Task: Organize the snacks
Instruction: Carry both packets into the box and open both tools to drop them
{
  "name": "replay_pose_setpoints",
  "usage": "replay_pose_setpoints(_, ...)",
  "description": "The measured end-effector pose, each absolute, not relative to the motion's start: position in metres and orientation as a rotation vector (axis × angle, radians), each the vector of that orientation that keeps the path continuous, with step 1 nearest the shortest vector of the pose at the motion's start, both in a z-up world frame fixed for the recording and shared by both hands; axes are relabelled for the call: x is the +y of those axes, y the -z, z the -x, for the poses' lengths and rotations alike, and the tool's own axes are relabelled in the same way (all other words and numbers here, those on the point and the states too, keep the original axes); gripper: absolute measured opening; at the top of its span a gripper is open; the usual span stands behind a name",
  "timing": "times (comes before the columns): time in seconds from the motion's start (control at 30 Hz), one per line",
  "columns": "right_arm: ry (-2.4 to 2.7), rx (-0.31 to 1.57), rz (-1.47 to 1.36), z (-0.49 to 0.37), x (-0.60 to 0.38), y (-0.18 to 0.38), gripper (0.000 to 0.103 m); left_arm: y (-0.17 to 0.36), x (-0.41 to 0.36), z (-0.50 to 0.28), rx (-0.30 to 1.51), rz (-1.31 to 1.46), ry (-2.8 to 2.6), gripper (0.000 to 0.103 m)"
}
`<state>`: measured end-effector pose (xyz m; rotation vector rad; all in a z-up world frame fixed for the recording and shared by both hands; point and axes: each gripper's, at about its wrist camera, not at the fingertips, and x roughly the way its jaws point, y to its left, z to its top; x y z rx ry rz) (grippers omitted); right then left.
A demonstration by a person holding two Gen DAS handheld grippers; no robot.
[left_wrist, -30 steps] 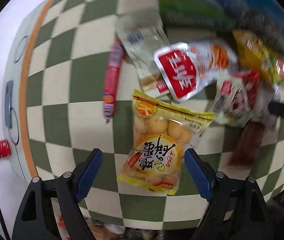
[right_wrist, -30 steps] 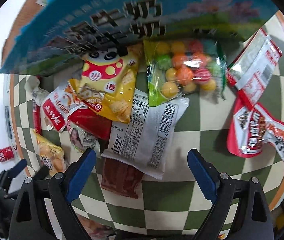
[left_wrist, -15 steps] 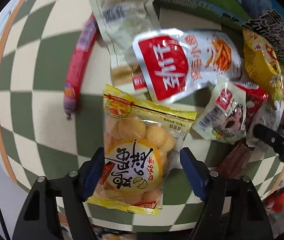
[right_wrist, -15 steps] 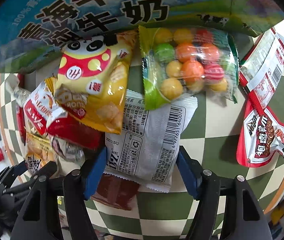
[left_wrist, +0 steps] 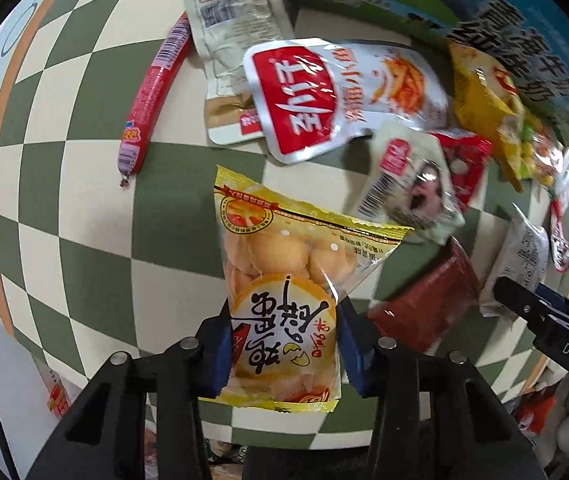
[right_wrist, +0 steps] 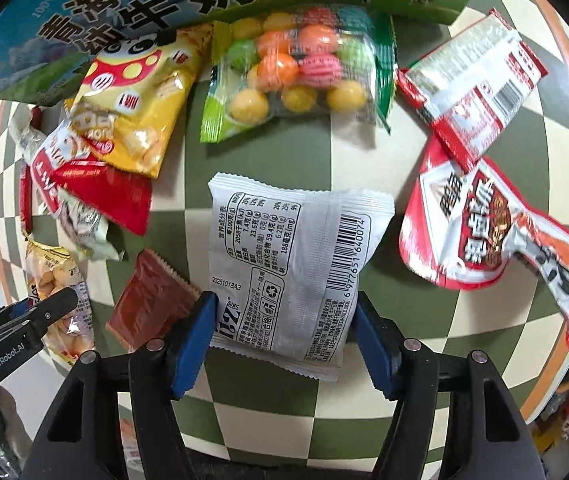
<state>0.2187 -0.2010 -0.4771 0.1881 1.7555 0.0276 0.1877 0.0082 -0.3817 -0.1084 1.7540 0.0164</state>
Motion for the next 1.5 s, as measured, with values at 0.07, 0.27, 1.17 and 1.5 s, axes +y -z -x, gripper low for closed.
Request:
replay_pose_setpoints(0.07, -0.044, 1.749, -0.211, -0.214, -0.2, 0.473, 0.069, 0.375, 0.006, -0.184, 1.745, 0.119, -0.011, 0.041)
replay_pose_setpoints(0.27, -0.09, 1.713, -0.259, -0.199, -0.211, 0.446, 0.069, 0.34, 0.006, -0.181, 1.708, 0.186, 0.036, 0.041)
replay_pose_setpoints(1.17, -0.118, 1.381, -0.292, -0.399, -0.284, 0.267, 0.069, 0.224, -0.073, -0.438, 1.551, 0.221, 0.234, 0.041)
replay_pose_setpoints(1.5, -0.053, 1.458, -0.205, -0.501, -0.294, 0.319, 0.069, 0.276, -0.073, -0.529, 1.634, 0.139, 0.143, 0.041)
